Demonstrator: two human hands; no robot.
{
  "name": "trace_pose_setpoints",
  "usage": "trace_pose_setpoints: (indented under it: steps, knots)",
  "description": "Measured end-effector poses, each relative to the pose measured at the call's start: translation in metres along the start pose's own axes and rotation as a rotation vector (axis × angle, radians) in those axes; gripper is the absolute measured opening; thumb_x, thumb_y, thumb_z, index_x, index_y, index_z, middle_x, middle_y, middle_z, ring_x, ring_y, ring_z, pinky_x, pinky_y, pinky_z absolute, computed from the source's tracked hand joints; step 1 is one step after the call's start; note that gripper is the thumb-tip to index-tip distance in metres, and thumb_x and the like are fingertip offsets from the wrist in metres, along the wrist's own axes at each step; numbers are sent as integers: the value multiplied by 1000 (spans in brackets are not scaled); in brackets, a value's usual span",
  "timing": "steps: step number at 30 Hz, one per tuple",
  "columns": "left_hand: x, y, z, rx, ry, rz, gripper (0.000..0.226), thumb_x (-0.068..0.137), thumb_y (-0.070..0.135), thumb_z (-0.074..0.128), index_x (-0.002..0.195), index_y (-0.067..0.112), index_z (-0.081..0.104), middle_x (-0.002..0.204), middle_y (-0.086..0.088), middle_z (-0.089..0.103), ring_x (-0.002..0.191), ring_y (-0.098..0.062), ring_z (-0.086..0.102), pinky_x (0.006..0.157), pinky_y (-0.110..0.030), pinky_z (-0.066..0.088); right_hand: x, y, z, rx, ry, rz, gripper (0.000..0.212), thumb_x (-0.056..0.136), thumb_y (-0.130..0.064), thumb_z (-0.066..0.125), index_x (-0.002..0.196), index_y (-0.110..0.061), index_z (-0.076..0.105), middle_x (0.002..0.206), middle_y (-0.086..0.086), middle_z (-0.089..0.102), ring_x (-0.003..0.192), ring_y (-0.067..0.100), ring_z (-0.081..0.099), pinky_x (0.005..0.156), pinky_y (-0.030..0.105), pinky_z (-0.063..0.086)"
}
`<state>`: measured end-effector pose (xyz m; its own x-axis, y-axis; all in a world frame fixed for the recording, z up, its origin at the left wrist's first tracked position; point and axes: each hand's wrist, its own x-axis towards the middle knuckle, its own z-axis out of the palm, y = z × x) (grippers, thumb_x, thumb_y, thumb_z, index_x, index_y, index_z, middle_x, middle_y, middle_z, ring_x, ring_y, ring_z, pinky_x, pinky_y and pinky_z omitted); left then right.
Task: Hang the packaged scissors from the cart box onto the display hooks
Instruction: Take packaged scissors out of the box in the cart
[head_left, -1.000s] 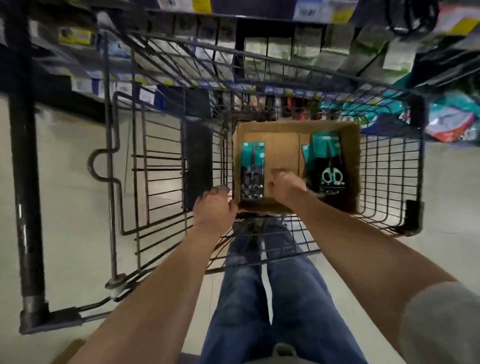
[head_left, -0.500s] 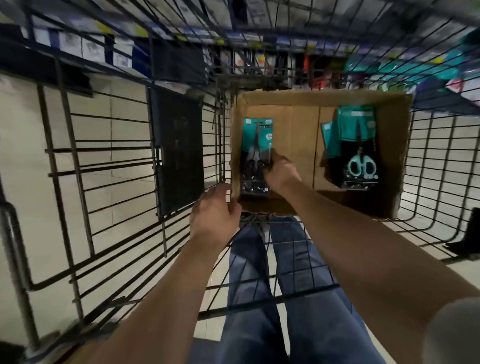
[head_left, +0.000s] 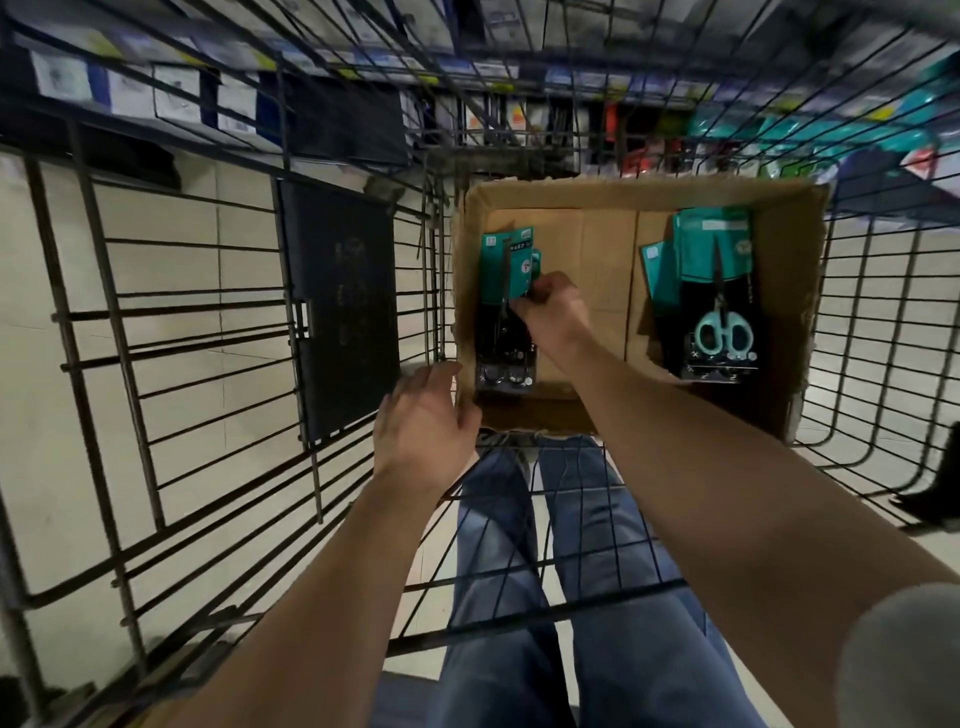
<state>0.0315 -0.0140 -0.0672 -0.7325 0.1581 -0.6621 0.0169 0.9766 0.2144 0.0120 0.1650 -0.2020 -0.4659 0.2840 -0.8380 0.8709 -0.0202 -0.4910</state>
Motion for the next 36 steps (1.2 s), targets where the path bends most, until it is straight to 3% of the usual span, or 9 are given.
trace_pose_setpoints:
  steps: [3, 7, 10, 14, 18, 21, 26, 29, 36]
  knots:
    - [2, 0, 3, 24, 18, 26, 36, 97, 36, 59, 130, 24, 59, 123, -2, 66, 118, -24, 59, 99, -40, 46, 12, -9, 7, -27, -63, 15, 40, 95, -27, 66, 133, -28, 53, 115, -4, 64, 100, 14, 66, 83, 34, 60]
    - [3, 8, 6, 19, 30, 52, 37, 96, 34, 58, 131, 22, 58, 123, -3, 66, 120, -25, 59, 102, -40, 45, 13, -6, -2, 46, -109, 25, 48, 97, -18, 61, 143, -27, 50, 127, 0, 65, 101, 11, 67, 72, 24, 59]
    - [6, 19, 6, 30, 10, 63, 40, 97, 34, 56, 136, 23, 54, 125, -3, 65, 121, -25, 58, 107, -44, 46, 3, 0, -26, 134, -56, 57, 41, 96, -23, 63, 136, -30, 55, 120, -4, 69, 106, 14, 69, 86, 36, 61]
    - [14, 33, 13, 44, -9, 79, 40, 97, 35, 55, 136, 27, 49, 120, -3, 66, 114, -26, 61, 104, -45, 49, -7, 18, -58, 199, 86, 115, 20, 92, -20, 68, 106, -35, 64, 103, -5, 73, 92, 16, 73, 83, 39, 62]
    - [30, 47, 32, -14, -30, 55, 44, 96, 38, 56, 138, 26, 48, 128, -3, 64, 117, -26, 63, 100, -49, 53, -11, 43, -79, 92, 82, 106, 33, 90, -22, 67, 123, -26, 67, 109, -3, 73, 98, 21, 72, 88, 39, 61]
    - [45, 52, 49, -7, -49, 16, 53, 97, 43, 52, 145, 24, 41, 139, -6, 59, 126, -29, 58, 104, -53, 50, -12, 56, -87, 124, 79, 109, 30, 91, -18, 65, 120, -24, 69, 116, 2, 73, 103, 24, 71, 92, 43, 59]
    - [72, 54, 75, -19, -1, -78, 66, 100, 42, 50, 154, 11, 30, 144, -15, 50, 134, -34, 50, 108, -52, 46, -8, 70, -90, 167, 53, 105, 33, 86, -7, 63, 117, -18, 72, 107, 2, 75, 97, 22, 71, 88, 35, 59]
    - [81, 57, 87, 11, -24, -92, 74, 102, 42, 51, 159, 8, 19, 152, -16, 43, 140, -35, 44, 113, -49, 39, -5, 74, -88, 160, 42, 59, 31, 91, -6, 62, 115, -23, 71, 90, -5, 72, 81, 15, 67, 68, 22, 53]
    - [98, 55, 108, 88, -41, -119, 54, 99, 42, 59, 139, 8, 48, 142, -17, 41, 129, -34, 47, 110, -44, 41, 4, 94, -86, 134, 54, 46, 28, 80, -8, 67, 90, -34, 75, 87, -7, 76, 93, 28, 73, 80, 43, 59]
